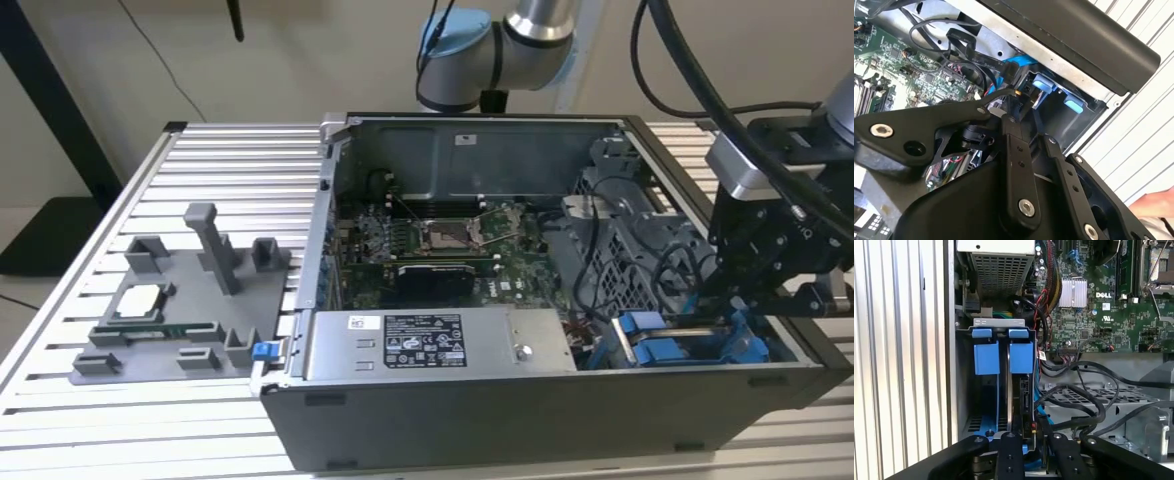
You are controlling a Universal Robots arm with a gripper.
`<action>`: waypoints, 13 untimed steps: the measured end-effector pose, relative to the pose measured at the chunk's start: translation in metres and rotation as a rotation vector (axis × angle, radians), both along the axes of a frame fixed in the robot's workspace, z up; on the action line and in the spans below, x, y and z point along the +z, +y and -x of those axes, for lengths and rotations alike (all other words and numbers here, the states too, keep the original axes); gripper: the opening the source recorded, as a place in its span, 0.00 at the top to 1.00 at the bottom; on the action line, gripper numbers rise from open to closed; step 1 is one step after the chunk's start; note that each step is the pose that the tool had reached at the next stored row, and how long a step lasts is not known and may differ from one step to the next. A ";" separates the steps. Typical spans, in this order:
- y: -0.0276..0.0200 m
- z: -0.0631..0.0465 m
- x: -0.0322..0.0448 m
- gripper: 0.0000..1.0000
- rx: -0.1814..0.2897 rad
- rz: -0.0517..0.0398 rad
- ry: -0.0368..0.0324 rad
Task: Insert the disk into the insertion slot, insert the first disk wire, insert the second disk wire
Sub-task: 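Insert the first disk wire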
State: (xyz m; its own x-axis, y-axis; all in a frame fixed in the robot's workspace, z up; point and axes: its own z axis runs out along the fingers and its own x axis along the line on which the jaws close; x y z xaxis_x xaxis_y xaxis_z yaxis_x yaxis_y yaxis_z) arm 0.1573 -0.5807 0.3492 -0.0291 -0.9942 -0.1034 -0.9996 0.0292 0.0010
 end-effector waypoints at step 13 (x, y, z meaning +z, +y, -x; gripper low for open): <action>0.0004 0.000 0.0171 0.00 0.000 0.0001 0.0000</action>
